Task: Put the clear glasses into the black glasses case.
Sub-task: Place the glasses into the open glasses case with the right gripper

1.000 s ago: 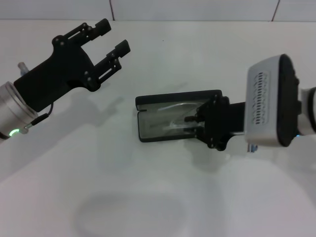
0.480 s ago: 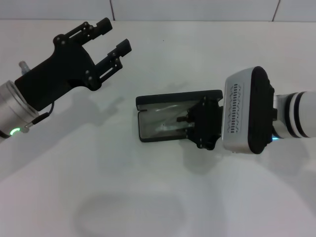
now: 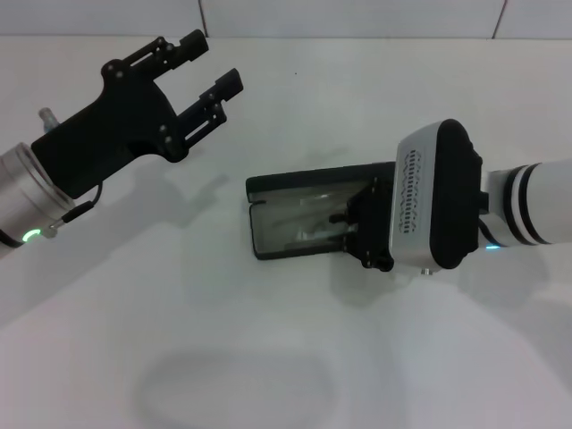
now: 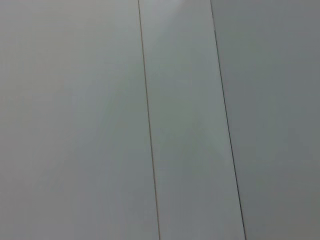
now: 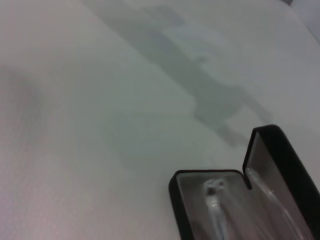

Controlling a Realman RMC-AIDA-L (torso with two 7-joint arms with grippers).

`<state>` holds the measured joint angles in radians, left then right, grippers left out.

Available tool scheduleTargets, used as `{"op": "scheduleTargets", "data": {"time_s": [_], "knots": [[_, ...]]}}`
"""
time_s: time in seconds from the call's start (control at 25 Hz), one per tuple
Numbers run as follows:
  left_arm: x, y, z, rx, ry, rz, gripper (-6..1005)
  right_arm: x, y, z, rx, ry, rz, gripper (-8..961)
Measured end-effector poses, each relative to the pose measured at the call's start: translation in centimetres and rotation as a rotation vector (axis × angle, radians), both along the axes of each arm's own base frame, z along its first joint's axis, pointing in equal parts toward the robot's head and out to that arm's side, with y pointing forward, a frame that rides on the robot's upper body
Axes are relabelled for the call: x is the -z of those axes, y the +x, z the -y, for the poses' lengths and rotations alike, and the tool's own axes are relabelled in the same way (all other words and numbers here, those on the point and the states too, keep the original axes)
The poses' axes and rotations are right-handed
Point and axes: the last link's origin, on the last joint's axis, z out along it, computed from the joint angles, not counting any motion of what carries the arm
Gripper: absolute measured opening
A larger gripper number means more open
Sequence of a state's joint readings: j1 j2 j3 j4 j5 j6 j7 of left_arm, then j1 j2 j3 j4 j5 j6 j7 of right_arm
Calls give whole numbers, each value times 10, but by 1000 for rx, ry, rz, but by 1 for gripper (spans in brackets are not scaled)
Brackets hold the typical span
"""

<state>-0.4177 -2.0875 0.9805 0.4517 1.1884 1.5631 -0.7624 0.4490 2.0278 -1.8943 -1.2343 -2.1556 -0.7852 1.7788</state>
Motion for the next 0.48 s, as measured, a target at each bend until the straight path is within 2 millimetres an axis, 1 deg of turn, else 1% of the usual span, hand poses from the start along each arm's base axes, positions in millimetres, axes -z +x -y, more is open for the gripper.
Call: {"op": "scheduleTargets", "data": {"time_s": [0.48], "knots": [[2, 1, 1, 4, -10, -6, 584, 4, -2, 5, -11, -13, 2, 262]]}}
